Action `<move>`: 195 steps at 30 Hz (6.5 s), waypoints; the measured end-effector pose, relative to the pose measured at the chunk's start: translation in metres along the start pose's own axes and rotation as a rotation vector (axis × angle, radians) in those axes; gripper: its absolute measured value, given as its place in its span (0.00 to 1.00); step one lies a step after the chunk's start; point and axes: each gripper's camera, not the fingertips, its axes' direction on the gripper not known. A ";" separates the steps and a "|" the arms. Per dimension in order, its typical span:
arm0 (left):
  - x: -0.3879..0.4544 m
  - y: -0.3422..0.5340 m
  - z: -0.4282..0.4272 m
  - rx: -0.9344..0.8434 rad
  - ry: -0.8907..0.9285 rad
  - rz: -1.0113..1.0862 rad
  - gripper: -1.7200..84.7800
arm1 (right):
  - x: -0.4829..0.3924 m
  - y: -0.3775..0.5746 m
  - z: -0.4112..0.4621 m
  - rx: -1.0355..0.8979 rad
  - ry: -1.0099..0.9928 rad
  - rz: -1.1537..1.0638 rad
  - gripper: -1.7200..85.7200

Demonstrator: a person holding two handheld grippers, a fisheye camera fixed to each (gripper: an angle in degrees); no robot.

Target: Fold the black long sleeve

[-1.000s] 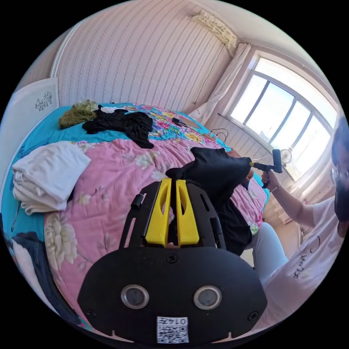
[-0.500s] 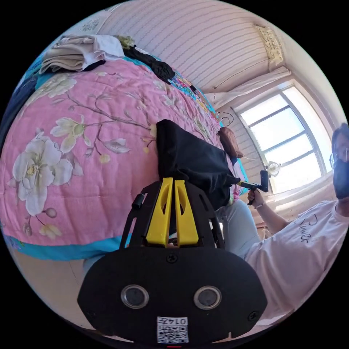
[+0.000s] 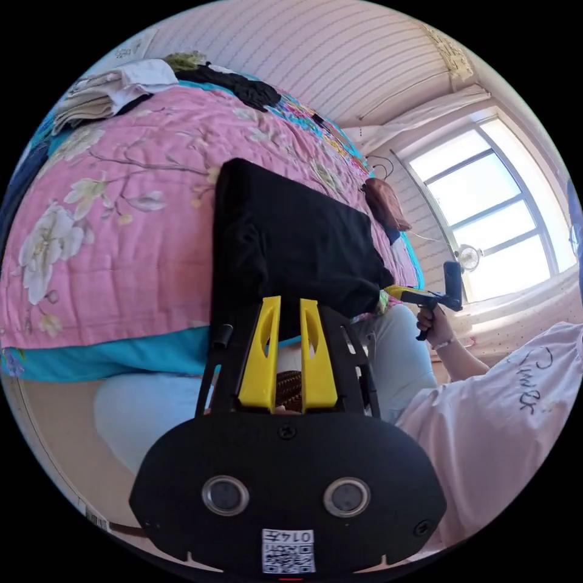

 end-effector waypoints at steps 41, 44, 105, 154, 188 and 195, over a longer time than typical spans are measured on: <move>0.247 0.000 0.159 -0.224 -0.374 0.595 0.01 | -0.105 -0.169 0.177 -0.157 0.528 -0.480 0.01; 0.255 0.009 0.174 -0.211 -0.365 0.671 0.01 | -0.072 -0.194 0.239 -0.314 0.485 -0.414 0.01; 0.134 -0.201 -0.026 0.068 -0.448 0.163 0.01 | -0.062 -0.077 0.189 0.029 -0.193 -0.546 0.05; 0.021 0.028 -0.058 -0.094 -0.304 0.019 0.12 | -0.105 -0.384 0.549 -0.370 0.245 -0.725 0.17; 0.058 -0.022 -0.176 0.739 -0.245 0.184 0.01 | -0.296 -0.508 0.352 0.082 0.461 -1.089 0.07; -0.145 -0.091 -0.238 0.950 -0.408 -0.394 0.01 | -0.411 -0.681 0.441 0.116 0.455 -0.979 0.14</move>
